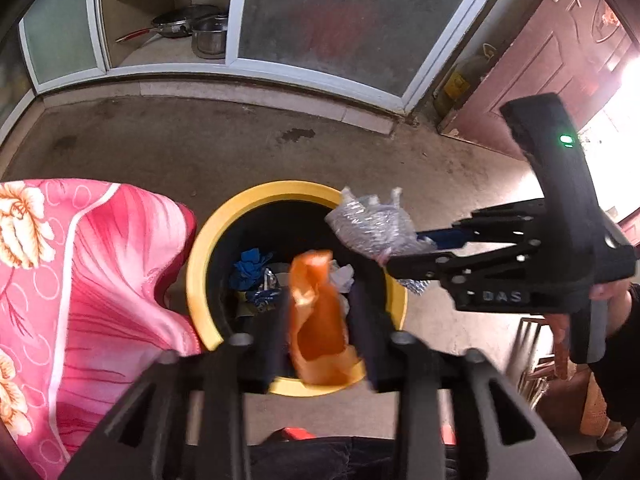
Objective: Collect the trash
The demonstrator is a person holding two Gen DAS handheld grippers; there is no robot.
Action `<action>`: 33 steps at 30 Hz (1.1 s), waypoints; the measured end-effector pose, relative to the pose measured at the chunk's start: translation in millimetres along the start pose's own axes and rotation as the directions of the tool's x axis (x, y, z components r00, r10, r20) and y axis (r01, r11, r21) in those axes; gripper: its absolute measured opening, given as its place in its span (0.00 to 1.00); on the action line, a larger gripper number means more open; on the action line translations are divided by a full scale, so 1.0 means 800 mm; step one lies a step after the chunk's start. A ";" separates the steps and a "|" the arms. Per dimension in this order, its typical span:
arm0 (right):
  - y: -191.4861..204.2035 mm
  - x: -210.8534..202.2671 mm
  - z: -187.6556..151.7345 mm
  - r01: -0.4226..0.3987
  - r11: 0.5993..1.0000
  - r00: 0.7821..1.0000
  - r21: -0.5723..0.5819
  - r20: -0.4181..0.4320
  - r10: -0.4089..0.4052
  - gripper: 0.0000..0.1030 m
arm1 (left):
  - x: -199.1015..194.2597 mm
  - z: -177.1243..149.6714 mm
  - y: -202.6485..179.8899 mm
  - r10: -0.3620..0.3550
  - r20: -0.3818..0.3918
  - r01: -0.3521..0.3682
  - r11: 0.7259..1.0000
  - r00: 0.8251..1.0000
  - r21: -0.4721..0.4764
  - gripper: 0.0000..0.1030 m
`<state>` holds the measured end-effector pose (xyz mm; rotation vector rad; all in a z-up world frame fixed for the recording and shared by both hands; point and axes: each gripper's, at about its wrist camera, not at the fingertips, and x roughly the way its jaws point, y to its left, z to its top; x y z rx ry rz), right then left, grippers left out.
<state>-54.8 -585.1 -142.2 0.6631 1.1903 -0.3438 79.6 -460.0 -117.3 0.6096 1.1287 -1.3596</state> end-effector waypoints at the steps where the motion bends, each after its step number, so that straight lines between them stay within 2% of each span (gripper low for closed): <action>1: -0.002 0.002 0.000 0.003 1.000 1.000 0.003 -0.007 -0.003 0.44 | -0.002 -0.001 0.000 0.003 0.006 -0.003 1.000 1.000 0.000 0.53; 2: -0.004 0.003 -0.001 0.008 1.000 1.000 0.010 -0.008 -0.008 0.52 | -0.006 -0.001 -0.001 0.010 0.019 -0.010 1.000 1.000 -0.004 0.65; 6: -0.014 0.000 -0.008 0.047 0.998 0.999 0.031 -0.007 -0.046 0.54 | -0.021 0.000 -0.001 -0.023 0.044 0.025 0.999 0.999 -0.038 0.70; 10: -0.019 -0.027 -0.023 0.119 0.992 0.990 0.047 0.065 -0.122 0.59 | -0.043 -0.004 -0.013 -0.014 0.090 0.018 0.999 0.996 -0.040 0.78; 11: -0.017 -0.041 -0.030 0.164 0.985 0.980 0.045 0.109 -0.168 0.60 | -0.054 -0.006 -0.018 -0.004 0.117 0.010 0.999 0.993 -0.048 0.82; 13: -0.011 -0.060 -0.037 0.223 0.974 0.957 0.033 0.180 -0.226 0.64 | -0.073 -0.011 -0.022 -0.006 0.159 0.015 0.998 0.987 -0.058 0.83; 15: -0.002 -0.086 -0.050 0.279 0.960 0.921 0.030 0.274 -0.276 0.68 | -0.091 -0.018 -0.027 -0.024 0.196 0.037 0.997 0.980 -0.066 0.85; 19: 0.013 -0.126 -0.067 0.322 0.944 0.851 0.071 0.416 -0.321 0.82 | -0.135 -0.039 -0.036 -0.006 0.280 0.027 0.997 0.960 -0.071 0.86; 22: 0.020 -0.154 -0.079 0.320 0.937 0.792 0.143 0.503 -0.347 0.89 | -0.171 -0.059 -0.038 0.020 0.361 0.015 0.995 0.932 -0.095 0.89; 25: 0.031 -0.175 -0.087 0.300 0.936 0.756 0.184 0.553 -0.351 0.90 | -0.206 -0.082 -0.037 0.066 0.443 -0.006 0.991 0.894 -0.136 0.90; 29: 0.058 -0.197 -0.107 0.271 0.941 0.712 0.204 0.616 -0.338 0.92 | -0.255 -0.127 -0.039 0.145 0.550 -0.035 0.978 0.823 -0.207 0.92; 30: 0.070 -0.205 -0.115 0.265 0.941 0.692 0.210 0.639 -0.337 0.92 | -0.265 -0.132 -0.039 0.158 0.565 -0.040 0.976 0.810 -0.216 0.92; 32: 0.088 -0.218 -0.127 0.252 0.944 0.664 0.212 0.672 -0.329 0.92 | -0.289 -0.153 -0.043 0.185 0.609 -0.047 0.971 0.772 -0.235 0.92; 33: 0.101 -0.228 -0.136 0.250 0.945 0.641 0.210 0.696 -0.324 0.92 | -0.298 -0.159 -0.043 0.194 0.618 -0.053 0.969 0.762 -0.239 0.92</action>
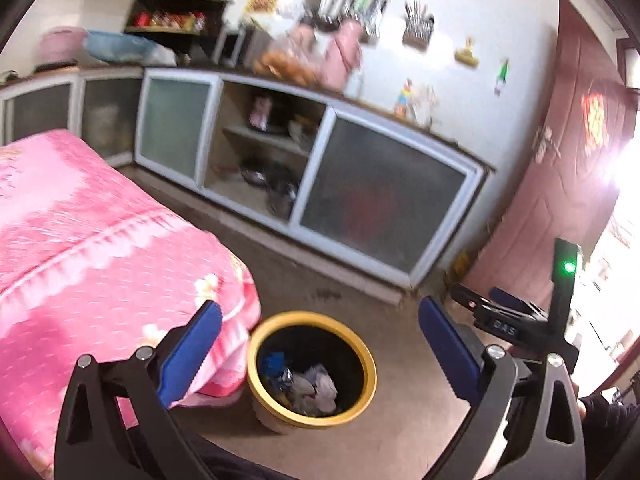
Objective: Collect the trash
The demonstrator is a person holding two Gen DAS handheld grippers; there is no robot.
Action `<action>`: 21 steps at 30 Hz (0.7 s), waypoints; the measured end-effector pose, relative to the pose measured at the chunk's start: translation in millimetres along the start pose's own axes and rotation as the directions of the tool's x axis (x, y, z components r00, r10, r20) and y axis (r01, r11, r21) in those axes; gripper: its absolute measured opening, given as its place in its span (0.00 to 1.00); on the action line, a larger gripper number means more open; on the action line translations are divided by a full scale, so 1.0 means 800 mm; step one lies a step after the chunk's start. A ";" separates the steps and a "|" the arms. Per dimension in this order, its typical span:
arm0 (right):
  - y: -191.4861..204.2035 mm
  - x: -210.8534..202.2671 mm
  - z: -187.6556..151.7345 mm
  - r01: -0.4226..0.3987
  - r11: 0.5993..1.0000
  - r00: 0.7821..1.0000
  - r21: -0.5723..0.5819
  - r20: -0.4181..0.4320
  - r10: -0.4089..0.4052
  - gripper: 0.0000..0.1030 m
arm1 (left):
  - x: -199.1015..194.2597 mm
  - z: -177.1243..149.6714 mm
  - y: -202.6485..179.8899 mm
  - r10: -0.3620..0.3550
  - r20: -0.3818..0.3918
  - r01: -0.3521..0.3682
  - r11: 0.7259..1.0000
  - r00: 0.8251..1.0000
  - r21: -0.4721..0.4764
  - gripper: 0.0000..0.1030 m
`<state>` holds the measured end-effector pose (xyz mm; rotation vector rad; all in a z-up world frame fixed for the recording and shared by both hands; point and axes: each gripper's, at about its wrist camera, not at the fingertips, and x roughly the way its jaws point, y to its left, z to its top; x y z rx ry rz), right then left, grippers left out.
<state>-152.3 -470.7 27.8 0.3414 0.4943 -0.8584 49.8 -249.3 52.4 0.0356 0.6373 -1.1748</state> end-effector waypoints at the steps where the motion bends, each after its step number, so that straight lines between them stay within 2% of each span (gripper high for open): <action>1: 0.008 -0.015 0.001 -0.001 1.000 1.000 -0.002 0.027 0.001 0.92 | -0.016 -0.001 0.002 0.010 0.024 -0.010 1.000 1.000 0.001 0.92; 3: 0.030 -0.045 0.004 -0.014 1.000 0.997 -0.020 0.072 0.015 0.92 | -0.043 -0.004 0.002 0.023 0.059 -0.024 1.000 0.998 0.008 0.92; 5: 0.053 -0.066 0.007 0.005 0.998 0.997 -0.064 0.080 0.000 0.92 | -0.069 -0.008 0.001 0.034 0.092 -0.036 0.999 0.995 0.026 0.92; 8: 0.082 -0.109 0.005 0.027 0.995 0.983 -0.092 0.184 -0.010 0.92 | -0.103 -0.018 -0.004 0.073 0.138 -0.083 0.995 0.988 0.064 0.92; 11: 0.107 -0.151 0.000 0.120 0.987 0.947 -0.105 0.310 -0.082 0.92 | -0.128 -0.027 -0.006 0.125 0.158 -0.138 0.988 0.979 0.071 0.92; 12: 0.114 -0.165 -0.002 0.160 0.982 0.925 -0.100 0.363 -0.113 0.92 | -0.135 -0.030 -0.008 0.137 0.167 -0.150 0.986 0.976 0.068 0.92; 14: 0.121 -0.186 -0.005 0.173 0.982 0.899 -0.079 0.420 -0.124 0.92 | -0.147 -0.034 -0.009 0.145 0.178 -0.157 0.986 0.973 0.056 0.92; 17: 0.130 -0.206 -0.005 0.202 0.979 0.878 -0.024 0.448 -0.170 0.92 | -0.166 -0.037 -0.011 0.168 0.202 -0.177 0.984 0.965 0.031 0.92; 21: 0.137 -0.220 -0.004 0.138 0.990 0.884 0.009 0.450 -0.127 0.92 | -0.185 -0.036 -0.016 0.219 0.242 -0.229 0.973 0.945 0.013 0.92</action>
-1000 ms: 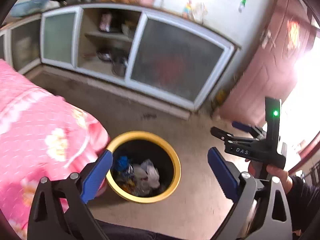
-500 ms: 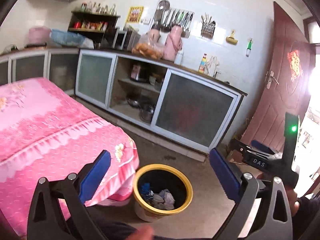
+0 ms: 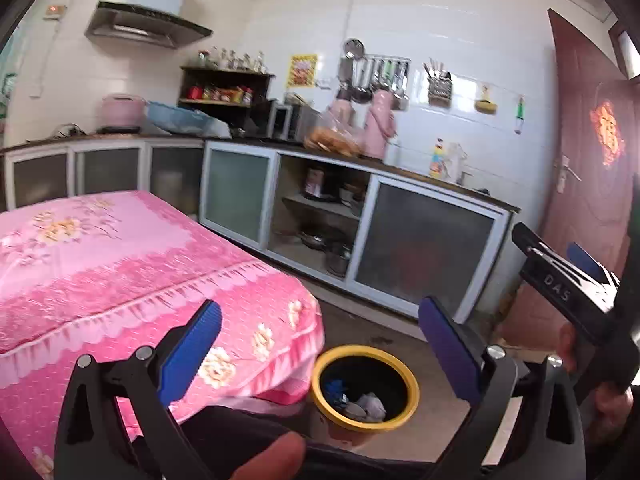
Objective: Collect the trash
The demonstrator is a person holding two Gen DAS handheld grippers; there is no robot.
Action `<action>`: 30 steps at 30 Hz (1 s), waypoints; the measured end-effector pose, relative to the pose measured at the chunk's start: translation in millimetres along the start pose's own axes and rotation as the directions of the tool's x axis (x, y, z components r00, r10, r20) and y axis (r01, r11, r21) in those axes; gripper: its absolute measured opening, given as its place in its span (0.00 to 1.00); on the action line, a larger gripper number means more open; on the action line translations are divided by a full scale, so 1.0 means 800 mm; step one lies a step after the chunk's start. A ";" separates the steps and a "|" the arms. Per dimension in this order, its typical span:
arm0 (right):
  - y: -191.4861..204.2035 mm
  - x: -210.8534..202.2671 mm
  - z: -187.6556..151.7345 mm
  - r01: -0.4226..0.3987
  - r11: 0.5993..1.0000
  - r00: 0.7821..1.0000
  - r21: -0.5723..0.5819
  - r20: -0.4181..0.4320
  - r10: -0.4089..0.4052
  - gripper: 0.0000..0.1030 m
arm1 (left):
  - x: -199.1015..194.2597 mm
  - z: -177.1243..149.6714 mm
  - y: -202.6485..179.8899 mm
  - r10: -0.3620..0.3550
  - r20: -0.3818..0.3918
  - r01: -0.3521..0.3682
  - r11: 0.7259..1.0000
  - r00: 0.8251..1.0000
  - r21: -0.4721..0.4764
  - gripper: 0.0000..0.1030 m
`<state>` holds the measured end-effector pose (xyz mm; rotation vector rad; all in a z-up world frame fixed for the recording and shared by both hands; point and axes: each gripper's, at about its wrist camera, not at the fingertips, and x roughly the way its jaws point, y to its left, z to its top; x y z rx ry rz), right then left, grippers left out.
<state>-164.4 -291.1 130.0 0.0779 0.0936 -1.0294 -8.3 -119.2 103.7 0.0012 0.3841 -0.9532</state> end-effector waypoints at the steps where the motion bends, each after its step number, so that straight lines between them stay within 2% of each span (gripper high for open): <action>1: 0.002 -0.004 0.001 -0.006 1.000 1.000 0.016 -0.002 0.006 0.92 | -0.005 0.001 0.000 0.030 0.014 -0.030 1.000 0.999 -0.005 0.92; 3: 0.006 -0.013 0.000 -0.026 0.999 1.000 0.045 0.008 0.026 0.92 | -0.016 0.001 0.000 0.103 0.059 -0.102 0.994 0.993 -0.025 0.92; 5: 0.011 -0.021 -0.009 -0.017 0.999 1.000 0.049 0.022 0.016 0.92 | -0.024 -0.002 0.000 0.146 0.087 -0.143 0.989 0.985 -0.044 0.92; 8: 0.016 -0.025 -0.021 -0.026 0.999 1.000 0.030 0.008 0.026 0.92 | -0.033 -0.012 0.000 0.228 0.118 -0.223 0.973 0.967 -0.055 0.92; 15: 0.008 -0.021 -0.049 -0.031 0.999 0.999 0.020 -0.039 0.032 0.92 | -0.045 -0.043 0.024 0.343 0.081 -0.330 0.934 0.936 -0.138 0.92; 21: 0.015 -0.015 -0.073 -0.065 0.998 0.994 -0.017 -0.091 0.063 0.92 | -0.037 -0.063 0.036 0.403 0.028 -0.392 0.902 0.915 -0.182 0.92; 26: 0.016 -0.004 -0.087 -0.066 0.998 0.988 -0.017 -0.142 0.063 0.92 | -0.023 -0.071 0.043 0.398 -0.024 -0.396 0.899 0.917 -0.185 0.92; 30: 0.019 -0.006 -0.093 -0.073 0.997 0.989 -0.022 -0.131 0.070 0.92 | -0.014 -0.077 0.040 0.404 -0.038 -0.405 0.900 0.914 -0.163 0.92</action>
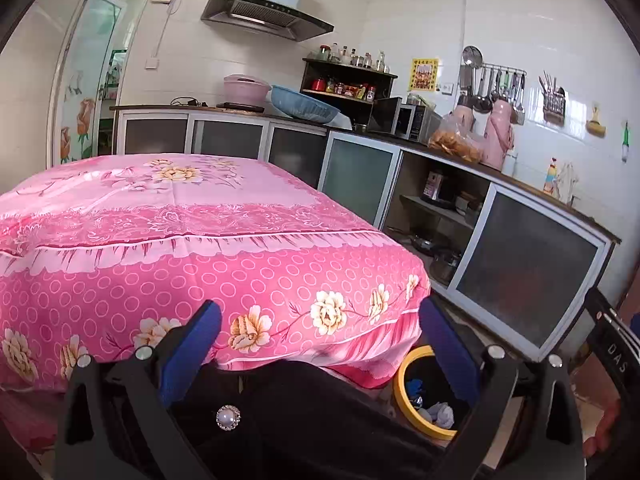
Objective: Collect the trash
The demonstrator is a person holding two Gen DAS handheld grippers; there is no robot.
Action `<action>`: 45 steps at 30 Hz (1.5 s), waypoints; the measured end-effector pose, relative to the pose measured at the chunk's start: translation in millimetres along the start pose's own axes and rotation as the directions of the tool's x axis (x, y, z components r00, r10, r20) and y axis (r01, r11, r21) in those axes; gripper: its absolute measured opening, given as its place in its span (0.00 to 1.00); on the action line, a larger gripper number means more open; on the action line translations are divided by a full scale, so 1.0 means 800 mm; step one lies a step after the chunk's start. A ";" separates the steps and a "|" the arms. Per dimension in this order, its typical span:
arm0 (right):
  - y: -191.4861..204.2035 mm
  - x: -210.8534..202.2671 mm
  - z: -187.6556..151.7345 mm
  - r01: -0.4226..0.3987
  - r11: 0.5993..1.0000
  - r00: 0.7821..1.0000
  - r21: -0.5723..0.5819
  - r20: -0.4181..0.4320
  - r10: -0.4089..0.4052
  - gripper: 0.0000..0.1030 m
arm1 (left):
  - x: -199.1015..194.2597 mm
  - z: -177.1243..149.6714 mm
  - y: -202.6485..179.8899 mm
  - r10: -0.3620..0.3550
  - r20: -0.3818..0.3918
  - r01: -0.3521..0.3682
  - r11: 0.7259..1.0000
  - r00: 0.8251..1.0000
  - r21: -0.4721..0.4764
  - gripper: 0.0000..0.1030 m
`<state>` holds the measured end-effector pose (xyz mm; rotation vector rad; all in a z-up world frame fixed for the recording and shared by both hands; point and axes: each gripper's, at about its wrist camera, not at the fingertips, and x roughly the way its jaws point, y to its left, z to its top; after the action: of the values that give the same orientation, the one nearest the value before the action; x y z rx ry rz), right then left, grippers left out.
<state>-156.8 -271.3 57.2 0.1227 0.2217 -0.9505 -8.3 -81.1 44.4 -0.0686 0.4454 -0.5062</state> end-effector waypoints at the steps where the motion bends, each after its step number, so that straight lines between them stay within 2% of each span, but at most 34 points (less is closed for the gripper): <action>1: 0.001 0.000 -0.001 -0.002 1.000 1.000 -0.002 0.000 0.002 0.92 | 0.000 0.000 -0.001 0.008 0.002 -0.008 1.000 1.000 0.006 0.92; 7: 0.008 0.003 -0.002 0.007 1.000 1.000 0.000 0.018 -0.007 0.92 | -0.002 -0.004 0.004 0.080 0.022 -0.081 0.997 0.997 0.014 0.92; 11: 0.014 -0.005 -0.002 0.006 1.000 0.997 -0.006 0.082 -0.005 0.92 | 0.000 -0.005 0.011 0.107 0.004 -0.107 0.994 0.994 -0.008 0.92; 15: 0.014 -0.006 -0.008 -0.043 0.999 0.997 -0.018 0.067 0.044 0.92 | 0.002 -0.010 0.011 0.119 -0.020 -0.120 0.993 0.993 -0.006 0.92; 19: 0.017 -0.012 -0.011 -0.072 0.997 0.994 -0.036 0.079 0.074 0.92 | -0.005 -0.013 0.002 0.128 0.004 -0.128 0.991 0.992 0.029 0.92; 23: 0.016 -0.017 -0.013 -0.079 0.996 0.993 -0.039 0.087 0.082 0.92 | -0.009 -0.014 -0.006 0.119 0.015 -0.119 0.991 0.993 0.058 0.92; 36: 0.001 -0.017 -0.019 0.004 1.000 0.997 0.007 0.074 -0.004 0.92 | -0.009 -0.020 -0.021 0.066 -0.002 -0.065 0.992 0.998 0.110 0.92; 41: -0.001 -0.017 -0.020 0.007 1.000 0.997 0.009 0.077 -0.007 0.92 | -0.011 -0.025 -0.029 0.037 0.003 -0.037 0.988 0.999 0.147 0.92; 45: -0.002 -0.016 -0.020 0.014 1.000 0.997 0.013 0.071 -0.015 0.92 | -0.008 -0.027 -0.027 0.032 -0.015 -0.030 0.989 0.999 0.142 0.92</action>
<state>-167.5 -258.3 44.5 0.0985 0.1517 -0.9689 -32.1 -95.7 31.1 0.0799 0.4258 -0.5070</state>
